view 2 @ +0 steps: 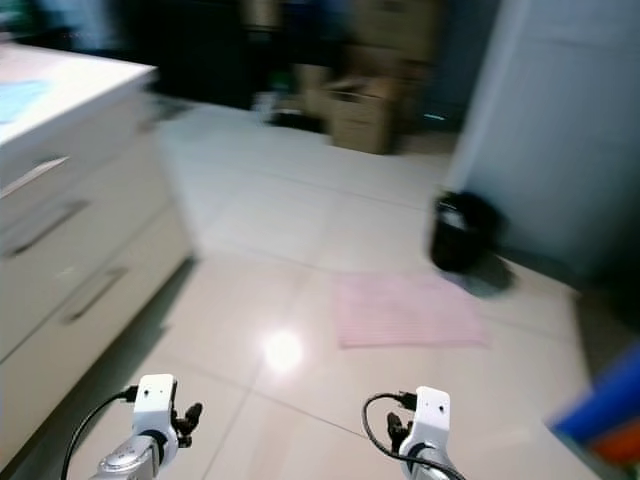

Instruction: Kitchen organization

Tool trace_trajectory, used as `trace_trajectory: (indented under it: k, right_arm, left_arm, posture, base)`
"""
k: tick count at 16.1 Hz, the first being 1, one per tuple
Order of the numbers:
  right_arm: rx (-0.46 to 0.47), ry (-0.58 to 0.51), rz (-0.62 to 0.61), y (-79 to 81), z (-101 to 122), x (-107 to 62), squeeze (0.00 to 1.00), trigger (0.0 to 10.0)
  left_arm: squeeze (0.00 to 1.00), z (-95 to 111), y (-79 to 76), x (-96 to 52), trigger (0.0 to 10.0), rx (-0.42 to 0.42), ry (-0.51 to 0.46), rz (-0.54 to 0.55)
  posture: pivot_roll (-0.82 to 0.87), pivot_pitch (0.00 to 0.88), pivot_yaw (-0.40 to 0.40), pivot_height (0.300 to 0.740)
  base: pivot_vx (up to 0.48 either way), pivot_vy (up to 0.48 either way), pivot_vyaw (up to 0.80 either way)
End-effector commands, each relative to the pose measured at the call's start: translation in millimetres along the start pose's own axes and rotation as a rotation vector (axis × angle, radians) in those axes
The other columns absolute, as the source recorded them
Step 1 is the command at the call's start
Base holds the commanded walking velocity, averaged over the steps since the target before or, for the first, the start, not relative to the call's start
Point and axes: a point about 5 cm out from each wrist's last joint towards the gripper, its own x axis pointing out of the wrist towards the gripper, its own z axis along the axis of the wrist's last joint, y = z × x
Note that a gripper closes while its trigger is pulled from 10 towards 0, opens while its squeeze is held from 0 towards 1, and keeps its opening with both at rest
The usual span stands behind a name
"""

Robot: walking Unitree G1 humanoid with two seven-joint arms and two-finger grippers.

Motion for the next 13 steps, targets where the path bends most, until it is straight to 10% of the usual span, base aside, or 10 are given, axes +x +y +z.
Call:
trace_trajectory:
  k: [1,13]
  right_arm:
    - [0.004,0.005,-0.005,-0.8,-1.7,-0.5,0.00,10.0]
    - [0.000,-0.004,0.011,1.6,-1.0,-0.3,0.00,10.0]
  left_arm:
    - [0.00,-1.2,2.0,-0.6,10.0,-0.004,0.003,0.004]
    - [0.00,-0.6,1.7,-0.5,10.0,0.002,-0.003,0.011]
  posture:
    - [0.13,0.000,0.013,0.740]
    - [0.13,0.000,0.011,0.740]
  base:
    - [0.000,0.000,0.80]
    - [0.000,0.000,0.80]
